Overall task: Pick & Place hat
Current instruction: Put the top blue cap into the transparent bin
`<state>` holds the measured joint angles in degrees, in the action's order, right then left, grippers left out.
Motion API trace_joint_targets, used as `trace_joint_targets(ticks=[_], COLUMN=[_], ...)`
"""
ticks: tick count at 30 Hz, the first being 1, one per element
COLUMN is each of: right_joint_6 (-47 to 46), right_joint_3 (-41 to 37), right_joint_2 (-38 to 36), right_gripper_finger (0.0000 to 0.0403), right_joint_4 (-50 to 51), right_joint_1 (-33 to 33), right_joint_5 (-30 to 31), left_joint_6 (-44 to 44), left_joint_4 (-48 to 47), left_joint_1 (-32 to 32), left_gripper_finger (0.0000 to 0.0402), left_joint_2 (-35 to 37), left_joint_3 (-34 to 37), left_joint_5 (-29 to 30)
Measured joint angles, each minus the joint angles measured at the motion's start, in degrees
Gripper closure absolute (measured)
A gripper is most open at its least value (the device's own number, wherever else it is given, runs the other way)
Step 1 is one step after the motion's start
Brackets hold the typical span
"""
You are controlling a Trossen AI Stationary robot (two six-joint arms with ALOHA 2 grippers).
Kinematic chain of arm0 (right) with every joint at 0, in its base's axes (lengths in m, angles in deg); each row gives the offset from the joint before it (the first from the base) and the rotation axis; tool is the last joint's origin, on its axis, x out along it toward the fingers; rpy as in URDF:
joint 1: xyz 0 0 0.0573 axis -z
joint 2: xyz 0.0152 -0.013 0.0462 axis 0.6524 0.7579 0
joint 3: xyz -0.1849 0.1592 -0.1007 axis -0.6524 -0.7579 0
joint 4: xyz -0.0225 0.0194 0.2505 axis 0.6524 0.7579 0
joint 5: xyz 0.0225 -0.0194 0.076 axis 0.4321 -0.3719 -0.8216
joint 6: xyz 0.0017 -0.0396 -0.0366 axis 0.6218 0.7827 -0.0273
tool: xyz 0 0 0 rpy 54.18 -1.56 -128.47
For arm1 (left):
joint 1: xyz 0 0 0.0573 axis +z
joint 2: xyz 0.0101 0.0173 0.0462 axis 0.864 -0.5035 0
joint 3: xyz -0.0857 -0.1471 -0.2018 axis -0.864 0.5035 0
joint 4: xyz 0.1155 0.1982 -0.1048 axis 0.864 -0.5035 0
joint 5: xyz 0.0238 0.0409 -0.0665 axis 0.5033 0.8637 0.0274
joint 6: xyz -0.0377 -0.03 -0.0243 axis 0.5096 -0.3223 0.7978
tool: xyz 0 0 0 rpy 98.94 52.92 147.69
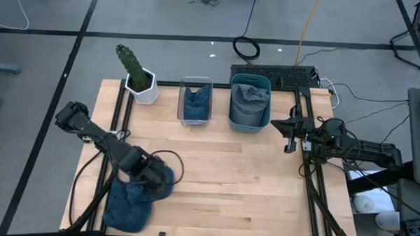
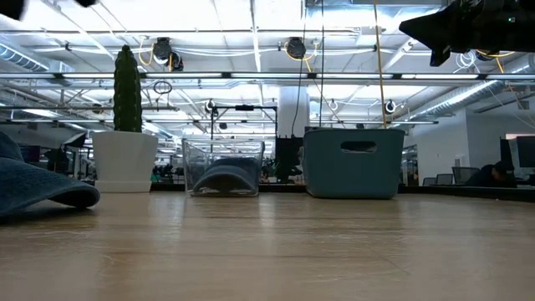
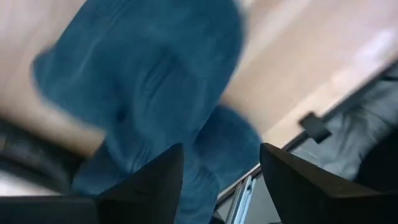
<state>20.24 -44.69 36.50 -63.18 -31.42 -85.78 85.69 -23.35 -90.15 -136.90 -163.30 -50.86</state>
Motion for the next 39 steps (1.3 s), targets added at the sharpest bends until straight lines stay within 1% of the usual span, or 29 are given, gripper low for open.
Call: trace_joint_targets(ticks=[2, 3, 8, 13, 17, 24, 30, 33, 39], right_joint_6=[-0.1, -0.1, -0.2, -0.2, -0.2, -0.2, 0.1, 0.3, 0.3], right_joint_3=[0.0, 0.0, 0.0, 0.0, 0.0, 0.0, 0.0, 0.0, 0.0], right_joint_2=[0.0, 0.0, 0.0, 0.0, 0.0, 0.0, 0.0, 0.0, 0.0], right_gripper_finger=[0.0403, 0.0403, 0.0403, 0.0403, 0.0403, 0.0403, 0.0403, 0.0403, 0.0403], right_joint_4=[0.2, 0.2, 0.2, 0.2, 0.2, 0.2, 0.2, 0.2, 0.2], right_joint_1=[0.0, 0.0, 0.0, 0.0, 0.0, 0.0, 0.0, 0.0, 0.0], right_joint_5=[0.0, 0.0, -0.2, -0.2, -0.2, -0.3, -0.2, -0.2, -0.3], left_joint_6=[5.0, 6.8, 12.7, 20.8, 24.6, 25.8, 25.0, 25.0, 25.0], left_joint_4=[-1.2, -1.3, -1.9, -1.4, -0.9, 1.0, 4.9, 4.8, 4.8], left_joint_1=[-0.8, -1.4, -5.1, -8.2, -10.5, -11.3, -11.2, -11.3, -11.2], left_gripper_finger=[0.019, 0.0192, 0.0197, 0.0188, 0.0175, 0.015, 0.0143, 0.015, 0.0179], left_joint_2=[0.0, 0.0, 0.0, 0.0, 0.0, 0.0, 0.0, 0.0, 0.0], left_joint_3=[0.0, 0.0, 0.1, 1.9, 4.5, 8.3, 9.7, 10.1, 10.1], left_joint_5=[0.6, 1.8, 6.3, 6.3, 5.3, 3.7, 3.7, 3.4, 3.3])
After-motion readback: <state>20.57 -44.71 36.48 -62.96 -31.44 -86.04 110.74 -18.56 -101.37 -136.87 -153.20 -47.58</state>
